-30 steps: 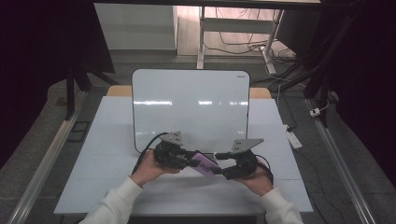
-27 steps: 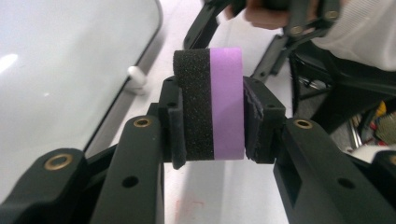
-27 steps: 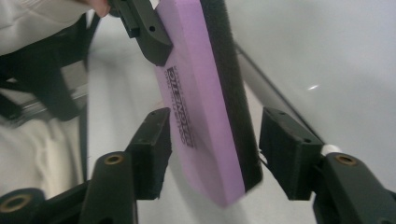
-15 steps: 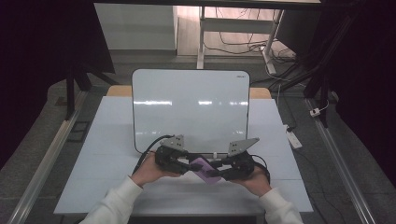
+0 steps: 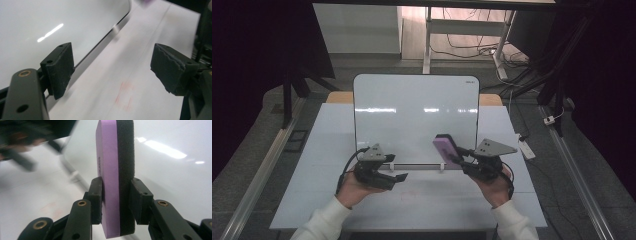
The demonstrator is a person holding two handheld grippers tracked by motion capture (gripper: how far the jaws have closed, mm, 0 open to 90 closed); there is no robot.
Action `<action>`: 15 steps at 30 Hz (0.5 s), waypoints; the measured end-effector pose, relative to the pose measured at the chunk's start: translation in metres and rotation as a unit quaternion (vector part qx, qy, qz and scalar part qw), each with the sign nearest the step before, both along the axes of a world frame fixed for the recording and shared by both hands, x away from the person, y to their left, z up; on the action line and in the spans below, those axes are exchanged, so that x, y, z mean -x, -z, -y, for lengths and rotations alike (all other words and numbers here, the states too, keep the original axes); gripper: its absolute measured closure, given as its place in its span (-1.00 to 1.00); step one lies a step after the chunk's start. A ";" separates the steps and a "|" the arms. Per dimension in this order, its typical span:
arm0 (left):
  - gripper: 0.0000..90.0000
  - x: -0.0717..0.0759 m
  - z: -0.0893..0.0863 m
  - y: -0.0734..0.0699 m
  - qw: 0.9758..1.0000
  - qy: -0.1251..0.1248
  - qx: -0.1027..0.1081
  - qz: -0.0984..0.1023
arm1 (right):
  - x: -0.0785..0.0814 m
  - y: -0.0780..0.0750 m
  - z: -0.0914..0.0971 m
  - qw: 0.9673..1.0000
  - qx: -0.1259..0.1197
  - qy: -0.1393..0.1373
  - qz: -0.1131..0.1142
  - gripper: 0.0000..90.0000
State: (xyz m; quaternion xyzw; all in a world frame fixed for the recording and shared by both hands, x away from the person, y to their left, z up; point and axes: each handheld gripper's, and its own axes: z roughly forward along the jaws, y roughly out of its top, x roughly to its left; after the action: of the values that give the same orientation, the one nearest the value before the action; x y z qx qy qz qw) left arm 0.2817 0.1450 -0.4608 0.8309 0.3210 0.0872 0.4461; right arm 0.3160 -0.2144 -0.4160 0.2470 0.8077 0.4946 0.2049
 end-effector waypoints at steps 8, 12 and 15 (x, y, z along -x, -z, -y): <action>-0.56 0.022 -0.054 0.017 0.997 -0.074 0.009 -0.014 | -0.016 -0.029 0.008 0.988 -0.006 0.144 0.058 0.44; -0.56 0.028 -0.072 0.028 0.995 -0.101 0.013 -0.020 | -0.035 -0.038 0.008 0.980 -0.015 0.192 0.058 0.44; -0.55 0.028 -0.080 0.032 0.993 -0.112 0.016 -0.023 | -0.048 -0.043 0.004 0.973 -0.014 0.220 0.066 0.44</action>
State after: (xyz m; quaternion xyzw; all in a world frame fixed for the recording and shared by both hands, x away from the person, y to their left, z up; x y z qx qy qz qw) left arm 0.2534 0.2246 -0.4929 0.7844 0.4238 0.1123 0.4387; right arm 0.3637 -0.2180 -0.3729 0.3885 0.7109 0.4639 0.3584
